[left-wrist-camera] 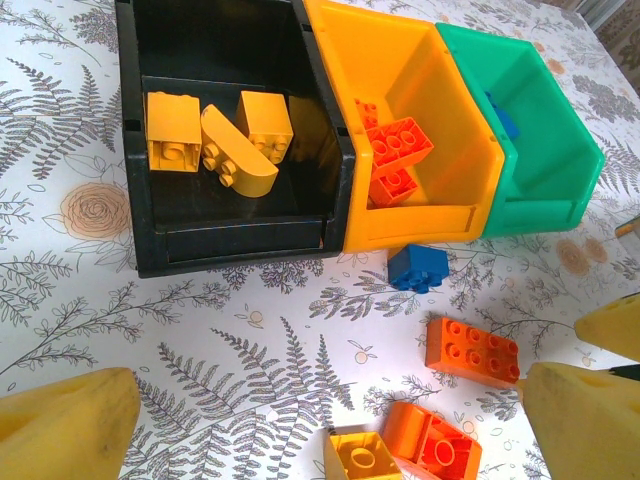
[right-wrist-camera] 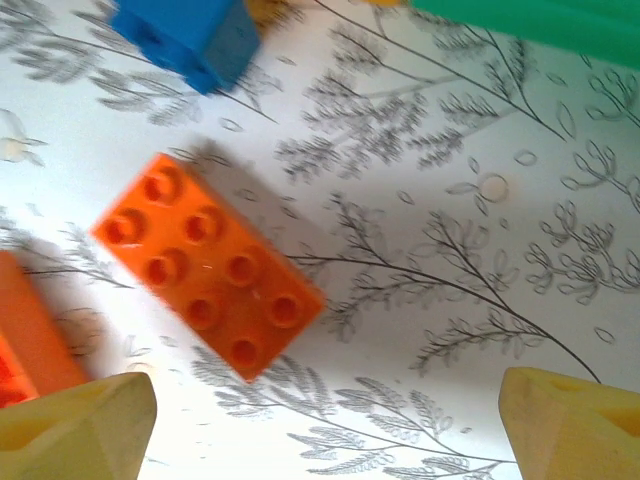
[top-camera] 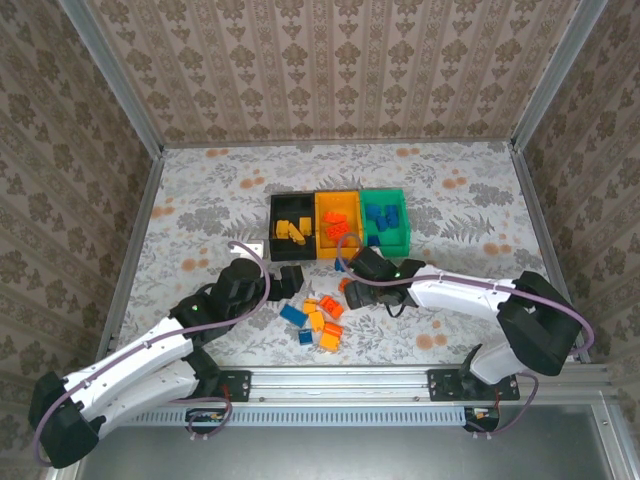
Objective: Sort the legos into containers by color
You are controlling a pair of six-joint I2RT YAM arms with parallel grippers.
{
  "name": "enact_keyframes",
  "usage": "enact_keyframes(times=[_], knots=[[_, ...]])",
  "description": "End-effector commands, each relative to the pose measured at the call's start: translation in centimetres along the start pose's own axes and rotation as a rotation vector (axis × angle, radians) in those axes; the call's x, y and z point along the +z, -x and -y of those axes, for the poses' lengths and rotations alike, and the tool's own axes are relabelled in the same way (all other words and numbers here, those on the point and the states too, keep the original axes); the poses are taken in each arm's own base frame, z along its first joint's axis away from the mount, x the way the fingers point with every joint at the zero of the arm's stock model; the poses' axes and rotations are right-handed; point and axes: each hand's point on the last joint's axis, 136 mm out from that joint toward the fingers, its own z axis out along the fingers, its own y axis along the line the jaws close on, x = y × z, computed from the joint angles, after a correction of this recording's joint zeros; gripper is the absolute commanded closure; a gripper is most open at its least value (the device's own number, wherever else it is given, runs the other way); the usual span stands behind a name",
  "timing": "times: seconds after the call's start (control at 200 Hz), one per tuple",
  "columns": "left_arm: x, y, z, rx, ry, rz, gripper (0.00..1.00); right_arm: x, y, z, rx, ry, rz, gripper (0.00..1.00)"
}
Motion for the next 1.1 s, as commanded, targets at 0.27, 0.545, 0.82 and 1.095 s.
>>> enact_keyframes(times=[0.27,0.545,0.82,1.095], knots=[[0.0,-0.8,-1.3,-0.013,0.047,-0.028,0.0,2.5,2.6,-2.3,-0.113,0.014,-0.039,0.16],[0.2,-0.8,-1.7,-0.019,0.058,-0.034,0.0,4.4,0.0,-1.3,-0.103,-0.013,-0.122,0.36],[0.3,-1.2,-1.8,-0.021,0.052,-0.047,0.0,3.0,-0.9,-0.1,-0.062,-0.003,-0.096,0.67],[0.4,-1.3,-1.7,-0.016,0.044,-0.053,0.0,-2.7,2.5,-0.1,-0.033,0.064,0.04,0.75]])
